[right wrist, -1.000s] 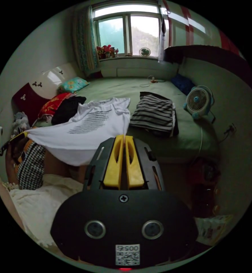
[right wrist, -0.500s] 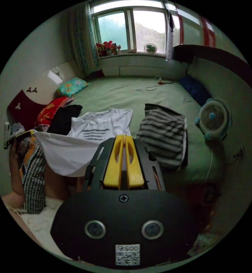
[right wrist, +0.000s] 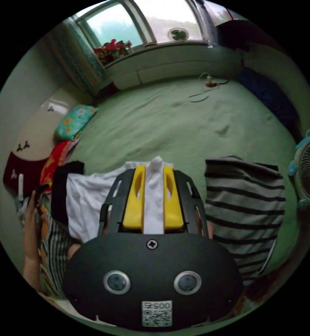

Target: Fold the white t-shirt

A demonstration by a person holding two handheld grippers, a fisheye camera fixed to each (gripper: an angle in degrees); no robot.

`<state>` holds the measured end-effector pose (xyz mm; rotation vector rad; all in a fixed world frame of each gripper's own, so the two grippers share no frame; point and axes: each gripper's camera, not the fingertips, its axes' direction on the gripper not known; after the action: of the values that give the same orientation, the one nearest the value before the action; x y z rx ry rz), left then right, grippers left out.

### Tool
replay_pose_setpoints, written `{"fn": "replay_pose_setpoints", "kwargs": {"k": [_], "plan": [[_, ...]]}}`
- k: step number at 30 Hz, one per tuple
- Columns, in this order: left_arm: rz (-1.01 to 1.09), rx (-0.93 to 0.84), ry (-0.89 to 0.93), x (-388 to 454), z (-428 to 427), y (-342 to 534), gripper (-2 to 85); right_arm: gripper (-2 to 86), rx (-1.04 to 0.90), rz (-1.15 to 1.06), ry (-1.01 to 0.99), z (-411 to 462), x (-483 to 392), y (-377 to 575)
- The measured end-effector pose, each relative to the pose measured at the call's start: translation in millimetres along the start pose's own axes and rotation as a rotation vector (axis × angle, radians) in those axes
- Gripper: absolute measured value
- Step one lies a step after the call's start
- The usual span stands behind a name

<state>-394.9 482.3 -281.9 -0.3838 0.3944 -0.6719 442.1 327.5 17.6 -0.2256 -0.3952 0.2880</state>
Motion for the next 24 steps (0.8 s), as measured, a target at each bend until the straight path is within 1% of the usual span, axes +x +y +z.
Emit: {"fn": "replay_pose_setpoints", "kwargs": {"k": [2,7,9,11,13,18,21,23,24], "plan": [[0.047,0.012,0.073,-9.7,8.1,14.3,0.6,8.6,0.018,-0.092,-0.01,6.2,1.7,33.7],[0.123,0.02,0.402,-27.2,31.3,82.1,2.3,12.8,-0.049,-0.208,-0.01,19.1,5.4,107.1],[0.119,0.021,0.456,-29.4,40.3,100.6,4.2,14.1,-0.066,-0.26,-0.014,24.5,1.4,127.5],[0.121,0.034,0.467,-29.6,49.4,115.6,4.9,15.2,-0.109,-0.33,0.02,37.8,-11.0,146.0],[0.138,0.017,0.432,-24.9,63.9,127.0,6.0,15.5,-0.15,-0.381,0.079,53.1,-23.3,154.0],[0.157,-0.013,0.423,-10.6,99.4,132.4,9.4,13.5,-0.216,-0.448,0.233,102.1,-49.4,158.0],[0.145,-0.023,0.467,-2.1,123.5,121.1,10.6,9.6,-0.215,-0.435,0.305,128.9,-59.2,152.0],[0.131,-0.033,0.476,3.1,138.7,111.6,8.8,3.4,-0.231,-0.432,0.275,145.0,-66.6,148.6],[0.105,-0.02,0.474,5.2,146.5,106.3,5.8,1.9,-0.237,-0.427,0.265,148.0,-68.2,147.9]]}}
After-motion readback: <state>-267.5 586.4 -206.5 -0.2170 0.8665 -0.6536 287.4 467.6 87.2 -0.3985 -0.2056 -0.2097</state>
